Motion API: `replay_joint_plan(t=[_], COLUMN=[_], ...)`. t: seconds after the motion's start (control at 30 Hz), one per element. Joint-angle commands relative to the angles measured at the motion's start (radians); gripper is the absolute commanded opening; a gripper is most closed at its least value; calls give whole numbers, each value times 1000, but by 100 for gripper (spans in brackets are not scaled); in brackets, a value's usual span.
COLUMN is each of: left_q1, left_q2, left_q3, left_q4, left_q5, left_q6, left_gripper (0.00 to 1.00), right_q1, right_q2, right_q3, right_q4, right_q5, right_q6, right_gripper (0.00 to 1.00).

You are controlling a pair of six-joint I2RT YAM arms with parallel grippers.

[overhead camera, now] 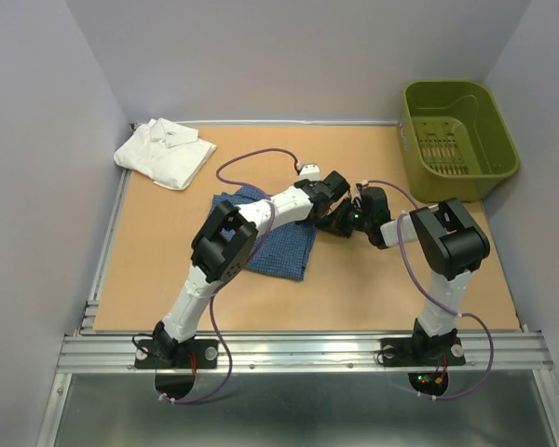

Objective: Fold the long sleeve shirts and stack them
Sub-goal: Fold the shirt

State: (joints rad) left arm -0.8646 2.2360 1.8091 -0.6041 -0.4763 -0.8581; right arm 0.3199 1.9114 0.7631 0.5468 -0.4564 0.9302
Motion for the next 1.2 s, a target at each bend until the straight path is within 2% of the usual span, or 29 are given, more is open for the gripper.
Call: replay_joint_plan(t=[0.0,0.03,0.1,0.13,0.23,0.33,0.63,1.17], left_q1=[-8,-8,-8,-8,-8,-14,-48,-86], left_q2=[-1,1,2,2,-10,-48,-108,-136], left_q3=[36,36,35,33,33,4,-28,-28], left_q4=[-33,-33,-33,-33,-28,-4,36,55], left_q5=[-24,-22,-18,-18,-18,-18,-54,-38], left_q6=[-9,-7,-4,2,22,68,204,304], left_gripper=[43,36,28,20,8,1,0,0], right_q1=[21,22,22,22,22,22,22,22], right_q2=[6,6,6,9,9,11,14,0], right_q3=[-5,-7,-7,-7,-7,-7,-2,-7], right_q4=[-48,-47,-47,-47,-45,-45,-47,-56], right_q5=[39,39,38,38,38,42,48,58], right_q6=[-42,-44,-44,-44,-44,-44,-37,-42], right_gripper=[1,1,0,1,1,0,0,1])
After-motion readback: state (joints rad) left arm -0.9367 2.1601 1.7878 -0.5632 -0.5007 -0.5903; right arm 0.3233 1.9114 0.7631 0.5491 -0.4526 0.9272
